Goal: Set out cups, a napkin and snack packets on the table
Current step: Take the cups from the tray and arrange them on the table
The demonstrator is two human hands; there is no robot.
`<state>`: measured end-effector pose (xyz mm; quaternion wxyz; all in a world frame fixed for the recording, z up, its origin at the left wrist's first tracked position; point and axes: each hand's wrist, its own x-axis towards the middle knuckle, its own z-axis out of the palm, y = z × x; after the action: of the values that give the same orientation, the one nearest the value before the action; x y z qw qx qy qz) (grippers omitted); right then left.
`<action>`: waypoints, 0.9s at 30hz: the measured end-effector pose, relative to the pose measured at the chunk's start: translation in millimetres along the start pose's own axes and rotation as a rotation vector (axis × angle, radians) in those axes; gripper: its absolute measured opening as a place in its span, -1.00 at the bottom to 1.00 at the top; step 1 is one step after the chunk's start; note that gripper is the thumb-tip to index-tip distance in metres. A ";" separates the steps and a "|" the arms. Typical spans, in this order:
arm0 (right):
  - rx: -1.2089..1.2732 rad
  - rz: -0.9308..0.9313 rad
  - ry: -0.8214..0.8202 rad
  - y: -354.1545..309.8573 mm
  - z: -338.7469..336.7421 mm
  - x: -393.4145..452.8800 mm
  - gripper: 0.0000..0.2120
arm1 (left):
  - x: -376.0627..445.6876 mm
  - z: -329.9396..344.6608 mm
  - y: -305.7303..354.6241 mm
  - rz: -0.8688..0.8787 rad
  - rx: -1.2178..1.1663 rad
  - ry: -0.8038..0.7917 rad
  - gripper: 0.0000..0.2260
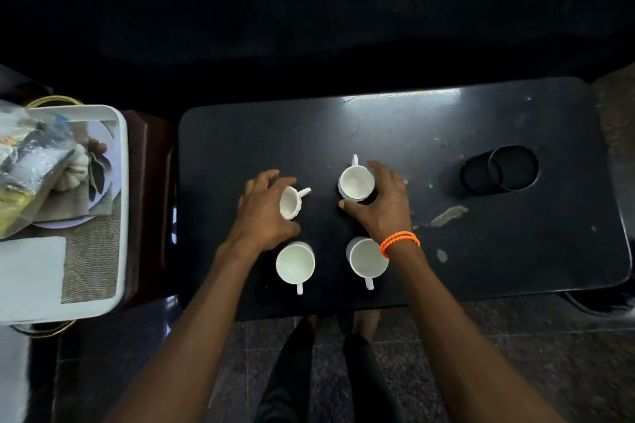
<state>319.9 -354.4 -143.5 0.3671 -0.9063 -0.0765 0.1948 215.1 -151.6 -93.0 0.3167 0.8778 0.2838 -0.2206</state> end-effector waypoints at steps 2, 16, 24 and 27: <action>-0.023 -0.027 0.033 -6.0 4.6 -1.3 -0.19 | -2.5 1.9 -8.6 0.040 0.022 -0.007 -0.18; -0.055 -0.056 0.122 -14.5 13.7 -8.1 -0.42 | 7.0 18.2 15.0 -0.108 -0.006 0.358 -0.46; -0.072 -0.071 0.137 -2.9 19.0 -19.7 -0.43 | 7.4 34.3 14.4 -0.133 0.037 0.413 -0.49; -0.072 -0.076 0.117 -0.9 16.5 -20.0 -0.36 | 5.8 34.6 13.2 -0.117 0.039 0.407 -0.44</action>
<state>294.9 -348.8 -147.7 0.3455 -0.9251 -0.0964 0.1246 220.6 -181.5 -114.9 0.2224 0.8922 0.3881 -0.0625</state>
